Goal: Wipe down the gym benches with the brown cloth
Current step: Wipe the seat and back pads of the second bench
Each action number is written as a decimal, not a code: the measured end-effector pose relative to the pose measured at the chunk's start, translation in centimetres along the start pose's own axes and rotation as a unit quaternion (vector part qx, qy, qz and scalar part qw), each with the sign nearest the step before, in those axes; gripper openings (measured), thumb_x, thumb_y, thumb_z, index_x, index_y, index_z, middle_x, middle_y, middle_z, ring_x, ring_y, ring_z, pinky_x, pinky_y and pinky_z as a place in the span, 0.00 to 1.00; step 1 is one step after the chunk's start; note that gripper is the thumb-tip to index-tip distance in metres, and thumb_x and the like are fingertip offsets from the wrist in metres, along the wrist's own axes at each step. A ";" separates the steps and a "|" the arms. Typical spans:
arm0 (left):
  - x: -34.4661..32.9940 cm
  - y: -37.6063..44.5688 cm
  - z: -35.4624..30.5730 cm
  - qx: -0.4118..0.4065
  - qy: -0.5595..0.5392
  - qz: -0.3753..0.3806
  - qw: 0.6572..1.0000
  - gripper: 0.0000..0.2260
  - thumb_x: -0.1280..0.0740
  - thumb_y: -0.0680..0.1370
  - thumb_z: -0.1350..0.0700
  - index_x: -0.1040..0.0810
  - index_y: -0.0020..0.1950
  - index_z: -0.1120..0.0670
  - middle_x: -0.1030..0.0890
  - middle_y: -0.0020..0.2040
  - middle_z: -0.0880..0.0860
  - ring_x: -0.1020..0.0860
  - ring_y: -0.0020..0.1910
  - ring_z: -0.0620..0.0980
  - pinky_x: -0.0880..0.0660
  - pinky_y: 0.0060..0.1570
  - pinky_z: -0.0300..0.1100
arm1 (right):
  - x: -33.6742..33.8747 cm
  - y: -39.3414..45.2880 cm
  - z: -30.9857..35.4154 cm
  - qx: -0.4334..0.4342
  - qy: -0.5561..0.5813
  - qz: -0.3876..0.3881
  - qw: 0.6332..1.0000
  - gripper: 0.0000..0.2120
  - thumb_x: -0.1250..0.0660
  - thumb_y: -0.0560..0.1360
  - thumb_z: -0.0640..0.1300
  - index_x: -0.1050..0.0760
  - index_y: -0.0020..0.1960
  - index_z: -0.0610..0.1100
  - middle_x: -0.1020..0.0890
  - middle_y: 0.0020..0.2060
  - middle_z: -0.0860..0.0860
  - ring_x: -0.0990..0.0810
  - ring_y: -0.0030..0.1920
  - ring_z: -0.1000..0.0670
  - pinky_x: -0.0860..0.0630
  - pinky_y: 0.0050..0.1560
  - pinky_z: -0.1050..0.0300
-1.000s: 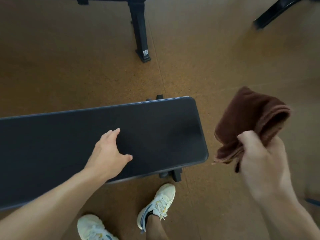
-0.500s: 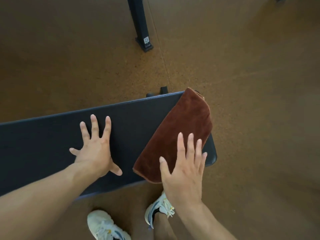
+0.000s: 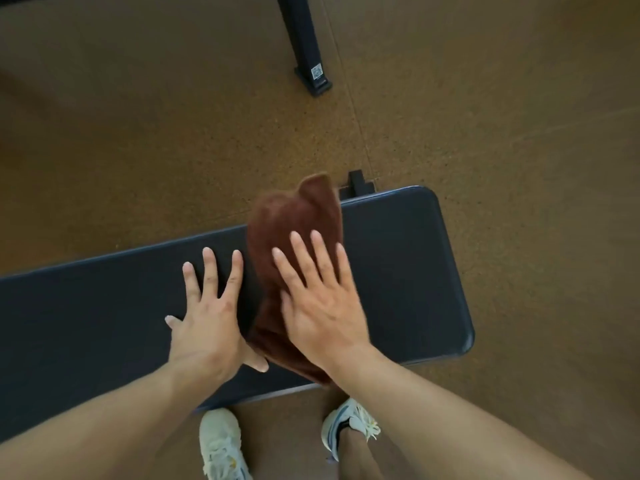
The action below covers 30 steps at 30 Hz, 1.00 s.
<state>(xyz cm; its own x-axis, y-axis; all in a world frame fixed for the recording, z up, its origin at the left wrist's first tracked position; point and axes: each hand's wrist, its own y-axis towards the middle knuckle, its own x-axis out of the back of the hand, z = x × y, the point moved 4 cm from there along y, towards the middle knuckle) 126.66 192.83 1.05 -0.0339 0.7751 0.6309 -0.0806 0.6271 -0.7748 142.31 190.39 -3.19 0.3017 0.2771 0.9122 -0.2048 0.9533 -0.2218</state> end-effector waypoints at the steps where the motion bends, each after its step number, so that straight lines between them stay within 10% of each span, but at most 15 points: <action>1: -0.1 0.1 0.1 -0.003 0.002 0.000 1.000 0.76 0.15 0.55 0.39 0.78 0.75 0.38 0.83 0.74 0.47 0.75 0.77 0.56 0.40 0.71 0.74 | 0.0 -1.8 -1.1 -0.005 -0.009 0.002 1.000 0.29 0.44 0.84 0.53 0.42 0.85 0.51 0.45 0.85 0.46 0.53 0.85 0.41 0.51 0.83 0.35; 7: 0.0 0.4 -0.1 -0.009 0.025 -0.019 0.999 0.76 0.16 0.56 0.37 0.81 0.74 0.42 0.83 0.74 0.52 0.75 0.77 0.61 0.38 0.70 0.71 | 3.0 -10.8 -9.7 -0.201 -0.078 -0.003 0.977 0.33 0.38 0.70 0.55 0.31 0.74 0.45 0.29 0.70 0.40 0.34 0.76 0.32 0.42 0.76 0.24; 12: -0.6 0.9 0.0 -0.029 0.010 -0.024 0.999 0.77 0.16 0.57 0.39 0.83 0.73 0.45 0.83 0.73 0.56 0.74 0.77 0.65 0.37 0.68 0.74 | 2.3 -5.9 -9.5 -0.332 -0.044 -0.002 0.942 0.40 0.50 0.75 0.65 0.55 0.85 0.58 0.54 0.85 0.46 0.61 0.84 0.40 0.64 0.82 0.36; 17: -0.4 -0.4 2.1 -0.152 -0.017 -0.059 0.987 0.61 0.23 0.70 0.38 0.71 0.79 0.46 0.72 0.81 0.53 0.67 0.80 0.64 0.34 0.69 0.71 | 1.4 -2.9 -4.2 -0.409 -0.027 -0.045 0.911 0.37 0.57 0.79 0.68 0.59 0.85 0.59 0.58 0.86 0.50 0.63 0.85 0.45 0.64 0.83 0.39; 22: -0.6 -2.4 14.2 -0.295 -0.242 -0.180 0.907 0.34 0.32 0.81 0.50 0.47 0.83 0.46 0.50 0.84 0.44 0.45 0.81 0.44 0.33 0.71 0.42 | -2.6 1.3 9.9 -0.300 -0.033 -0.034 0.953 0.35 0.52 0.81 0.65 0.54 0.85 0.58 0.55 0.86 0.52 0.62 0.85 0.47 0.63 0.83 0.40; 30: 1.2 0.2 25.6 -0.187 -0.322 -0.232 0.899 0.24 0.45 0.86 0.51 0.43 0.83 0.49 0.50 0.84 0.45 0.61 0.78 0.33 0.52 0.82 0.49 | -8.8 6.6 29.1 0.097 -0.107 0.084 0.986 0.36 0.56 0.82 0.64 0.61 0.86 0.54 0.59 0.86 0.50 0.67 0.84 0.44 0.57 0.82 0.35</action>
<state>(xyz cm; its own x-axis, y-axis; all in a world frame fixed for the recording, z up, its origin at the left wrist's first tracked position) 101.13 191.96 2.73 -0.6619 0.2944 0.6893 0.1019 0.9464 -0.3064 111.20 190.77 -2.69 0.0491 0.3782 0.9244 -0.4152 0.8495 -0.3254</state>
